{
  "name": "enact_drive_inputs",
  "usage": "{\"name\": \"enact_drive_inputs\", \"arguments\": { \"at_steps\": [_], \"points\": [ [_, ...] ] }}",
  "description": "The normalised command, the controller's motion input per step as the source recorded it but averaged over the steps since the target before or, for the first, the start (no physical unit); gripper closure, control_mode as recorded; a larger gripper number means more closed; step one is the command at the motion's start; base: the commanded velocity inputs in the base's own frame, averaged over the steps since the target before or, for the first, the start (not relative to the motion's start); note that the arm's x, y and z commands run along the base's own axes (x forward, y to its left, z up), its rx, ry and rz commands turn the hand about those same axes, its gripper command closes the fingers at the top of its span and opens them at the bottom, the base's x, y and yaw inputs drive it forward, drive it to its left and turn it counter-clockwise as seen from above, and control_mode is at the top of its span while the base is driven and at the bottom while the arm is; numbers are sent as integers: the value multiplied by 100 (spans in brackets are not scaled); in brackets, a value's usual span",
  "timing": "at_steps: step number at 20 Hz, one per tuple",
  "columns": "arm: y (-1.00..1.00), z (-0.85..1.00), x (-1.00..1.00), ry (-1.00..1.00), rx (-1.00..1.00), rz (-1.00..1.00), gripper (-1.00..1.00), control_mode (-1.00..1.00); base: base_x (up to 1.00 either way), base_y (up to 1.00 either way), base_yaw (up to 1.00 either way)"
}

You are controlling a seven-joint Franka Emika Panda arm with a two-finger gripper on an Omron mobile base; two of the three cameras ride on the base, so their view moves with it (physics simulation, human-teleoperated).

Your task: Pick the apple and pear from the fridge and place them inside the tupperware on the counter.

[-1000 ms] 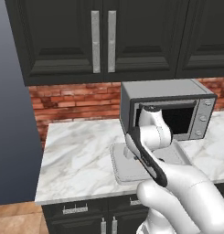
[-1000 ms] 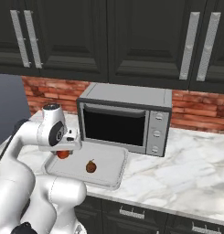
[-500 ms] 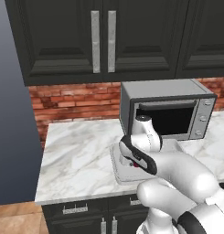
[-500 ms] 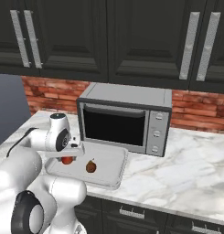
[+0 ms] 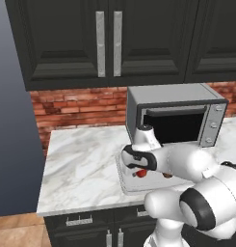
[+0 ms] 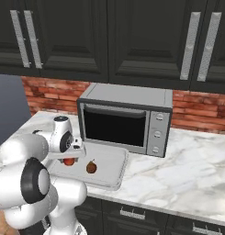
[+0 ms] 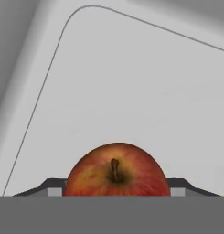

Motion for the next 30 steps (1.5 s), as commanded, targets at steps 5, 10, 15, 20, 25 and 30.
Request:
{"name": "enact_drive_inputs", "arguments": {
  "at_steps": [5, 10, 15, 20, 25, 30],
  "points": [
    [0, -7, 0, 0, 0, 0, -100, -100, 0, 0, 0],
    [0, 14, -11, 0, 0, 0, -100, -100, 0, 0, 0],
    [0, 40, -41, -1, 0, -5, -100, -100, 0, 0, 0],
    [0, 45, -49, 0, 0, -5, -100, -100, 0, 0, 0],
    [0, 51, -47, -1, 0, -6, -100, -100, 0, 0, 0],
    [0, 52, -44, 0, 0, -7, -100, -100, 0, 0, 0]
  ]
}}
